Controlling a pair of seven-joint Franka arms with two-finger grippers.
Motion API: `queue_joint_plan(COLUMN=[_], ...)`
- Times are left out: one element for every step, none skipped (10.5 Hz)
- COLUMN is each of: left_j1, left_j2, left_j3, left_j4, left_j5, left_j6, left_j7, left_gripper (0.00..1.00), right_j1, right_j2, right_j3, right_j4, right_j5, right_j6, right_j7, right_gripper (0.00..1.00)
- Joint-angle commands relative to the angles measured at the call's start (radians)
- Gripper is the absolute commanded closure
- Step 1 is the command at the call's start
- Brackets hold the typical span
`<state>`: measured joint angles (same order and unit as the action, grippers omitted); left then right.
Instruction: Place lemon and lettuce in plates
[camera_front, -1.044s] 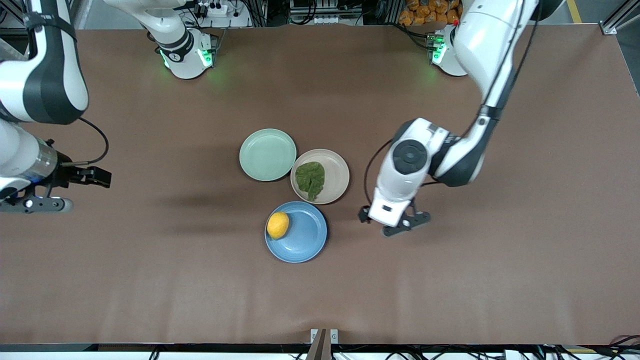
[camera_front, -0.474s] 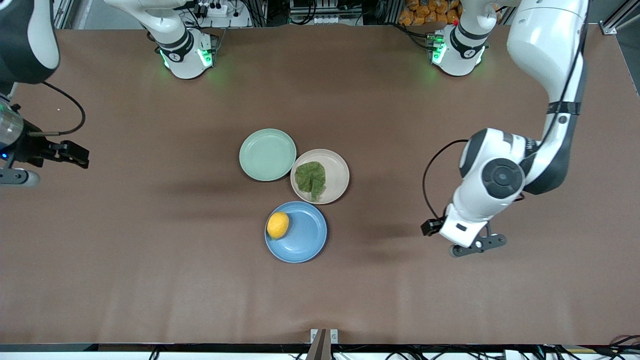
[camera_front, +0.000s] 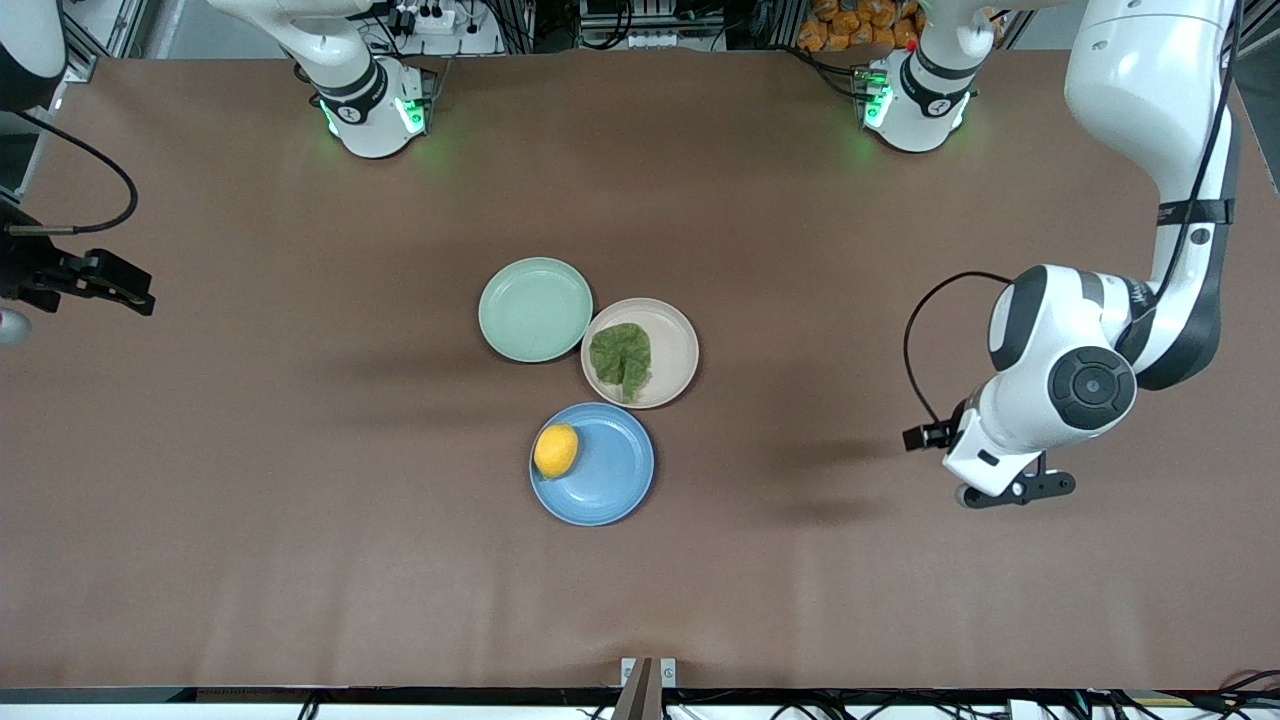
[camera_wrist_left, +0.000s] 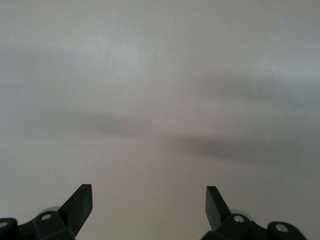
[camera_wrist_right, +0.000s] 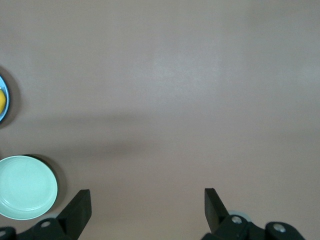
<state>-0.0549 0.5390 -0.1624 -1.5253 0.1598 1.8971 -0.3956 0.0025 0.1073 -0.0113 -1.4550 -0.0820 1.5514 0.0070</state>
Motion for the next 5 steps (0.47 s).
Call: queue_joint_plan(left_j1=[0.004, 0.004, 0.004, 0.004, 0.004], left_j2=[-0.178, -0.230, -0.279, -0.327, -0.370], left_j3=[-0.005, -0.005, -0.005, -0.005, -0.005], left_j4=[-0.226, -0.255, -0.263, -0.265, -0.262], left_j5=[-0.052, -0.058, -0.068, -0.074, -0.075], left_j6=[-0.015, -0.015, -0.021, -0.027, -0.029], left_j7=[0.043, 0.047, 0.049, 0.050, 0.092], left_gripper=[0.00, 0.00, 0.00, 0.00, 0.00], right_j1=[-0.015, -0.015, -0.013, -0.013, -0.013], right_j2=[-0.006, -0.006, -0.006, -0.006, -0.006], right_j3=[0.005, 0.005, 0.008, 0.010, 0.011], right_j4=[0.010, 0.015, 0.015, 0.015, 0.016], right_j5=[0.022, 0.022, 0.022, 0.022, 0.027], right_j6=[-0.019, -0.020, -0.022, -0.027, -0.028], right_j7=[-0.001, 0.008, 0.027, 0.048, 0.048], right_gripper=[0.00, 0.00, 0.00, 0.00, 0.00])
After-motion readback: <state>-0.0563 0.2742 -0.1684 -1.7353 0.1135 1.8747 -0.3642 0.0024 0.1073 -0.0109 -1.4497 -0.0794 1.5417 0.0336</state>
